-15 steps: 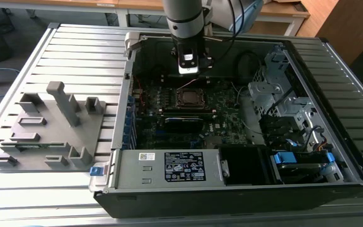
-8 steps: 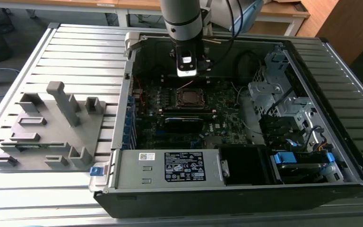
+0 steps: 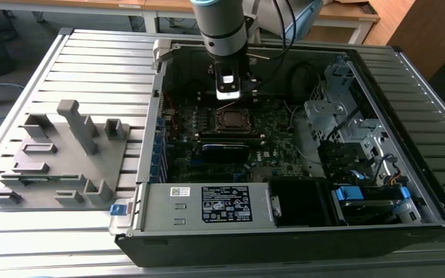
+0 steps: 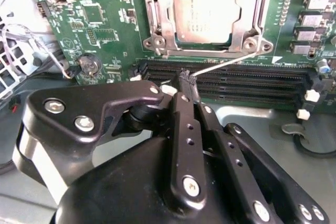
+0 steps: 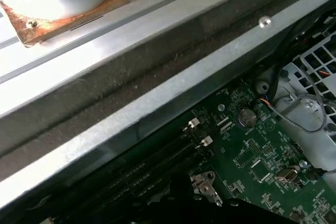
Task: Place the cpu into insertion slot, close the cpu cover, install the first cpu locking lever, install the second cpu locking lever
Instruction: 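Install the first cpu locking lever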
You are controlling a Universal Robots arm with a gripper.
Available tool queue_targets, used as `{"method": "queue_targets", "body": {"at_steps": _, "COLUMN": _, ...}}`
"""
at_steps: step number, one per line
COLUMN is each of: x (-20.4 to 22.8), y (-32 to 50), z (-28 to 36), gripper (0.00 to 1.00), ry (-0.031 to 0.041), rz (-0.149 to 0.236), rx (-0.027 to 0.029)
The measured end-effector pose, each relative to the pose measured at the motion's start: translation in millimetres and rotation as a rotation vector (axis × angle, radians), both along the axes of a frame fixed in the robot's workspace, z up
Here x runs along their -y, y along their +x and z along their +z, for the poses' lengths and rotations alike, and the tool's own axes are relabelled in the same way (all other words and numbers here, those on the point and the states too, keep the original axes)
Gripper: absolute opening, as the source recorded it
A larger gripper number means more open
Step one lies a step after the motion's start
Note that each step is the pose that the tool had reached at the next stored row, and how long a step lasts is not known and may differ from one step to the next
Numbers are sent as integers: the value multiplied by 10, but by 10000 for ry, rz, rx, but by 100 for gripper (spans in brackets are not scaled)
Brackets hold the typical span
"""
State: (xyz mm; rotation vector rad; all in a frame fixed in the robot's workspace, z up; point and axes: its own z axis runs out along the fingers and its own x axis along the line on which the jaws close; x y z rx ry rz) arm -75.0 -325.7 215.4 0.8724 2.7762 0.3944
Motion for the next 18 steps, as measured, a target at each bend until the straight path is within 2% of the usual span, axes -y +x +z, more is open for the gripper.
{"method": "queue_targets", "body": {"at_steps": 8, "x": -60, "y": -1, "z": -79, "gripper": 11, "ry": 0, "rz": -1, "rx": 21}}
{"method": "queue_targets", "body": {"at_steps": 10, "x": -61, "y": -1, "z": -98, "gripper": 11, "ry": 0, "rz": 0, "rx": 29}}
{"method": "queue_targets", "body": {"at_steps": 14, "x": -61, "y": -4, "z": -153, "gripper": 11, "ry": 0, "rz": -1, "rx": 89}}
{"method": "queue_targets", "body": {"at_steps": 18, "x": -61, "y": -5, "z": -156, "gripper": 11, "ry": -2, "rz": -1, "rx": 92}}
